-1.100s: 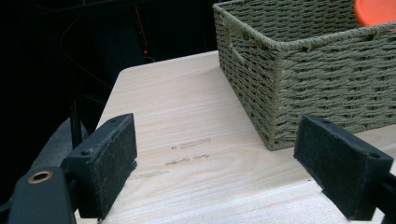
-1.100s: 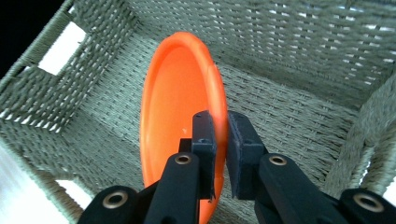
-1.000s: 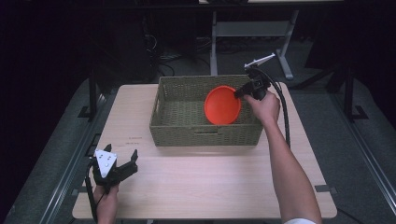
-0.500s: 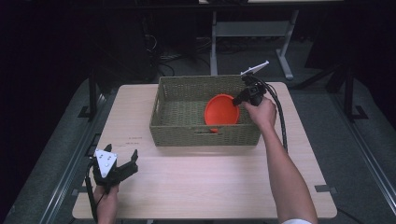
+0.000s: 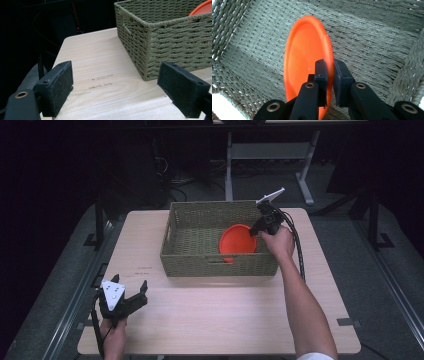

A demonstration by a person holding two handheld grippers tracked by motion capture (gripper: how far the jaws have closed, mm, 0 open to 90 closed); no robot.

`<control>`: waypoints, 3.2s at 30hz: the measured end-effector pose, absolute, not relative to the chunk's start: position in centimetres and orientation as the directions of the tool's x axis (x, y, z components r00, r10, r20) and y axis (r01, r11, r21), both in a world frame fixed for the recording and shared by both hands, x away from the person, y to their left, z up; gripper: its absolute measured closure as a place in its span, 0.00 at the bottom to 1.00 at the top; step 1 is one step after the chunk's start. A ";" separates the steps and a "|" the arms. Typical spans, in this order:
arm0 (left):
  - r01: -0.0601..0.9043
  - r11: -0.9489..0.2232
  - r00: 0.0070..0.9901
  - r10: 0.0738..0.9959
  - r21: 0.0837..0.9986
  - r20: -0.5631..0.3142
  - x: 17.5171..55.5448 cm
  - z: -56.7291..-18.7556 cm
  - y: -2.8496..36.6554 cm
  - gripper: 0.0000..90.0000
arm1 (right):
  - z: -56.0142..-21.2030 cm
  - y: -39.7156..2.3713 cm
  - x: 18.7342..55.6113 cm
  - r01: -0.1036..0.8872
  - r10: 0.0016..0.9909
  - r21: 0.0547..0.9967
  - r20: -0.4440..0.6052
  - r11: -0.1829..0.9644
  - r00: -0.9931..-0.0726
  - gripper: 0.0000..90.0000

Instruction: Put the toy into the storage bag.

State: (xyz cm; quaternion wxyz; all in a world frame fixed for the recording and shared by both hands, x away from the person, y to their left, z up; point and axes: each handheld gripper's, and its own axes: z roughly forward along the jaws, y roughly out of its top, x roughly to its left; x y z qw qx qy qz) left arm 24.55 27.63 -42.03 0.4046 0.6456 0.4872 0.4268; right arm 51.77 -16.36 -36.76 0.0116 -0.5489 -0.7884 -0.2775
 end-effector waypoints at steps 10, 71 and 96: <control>0.285 -0.202 0.163 0.974 0.937 0.160 24.6 -42.0 27.5 0.14 | -36.6 -15.6 51.7 0.864 0.880 0.402 0.230 0.304 -0.417 0.90; 0.279 -0.210 0.174 0.971 0.937 0.166 24.7 -42.0 27.1 0.14 | -34.5 -16.6 49.1 0.839 0.820 0.468 0.341 0.276 -0.460 0.61; 0.275 -0.215 0.178 0.969 0.937 0.170 24.5 -41.9 27.0 0.14 | -33.0 -17.1 48.0 0.827 0.806 0.498 0.359 0.261 -0.471 0.52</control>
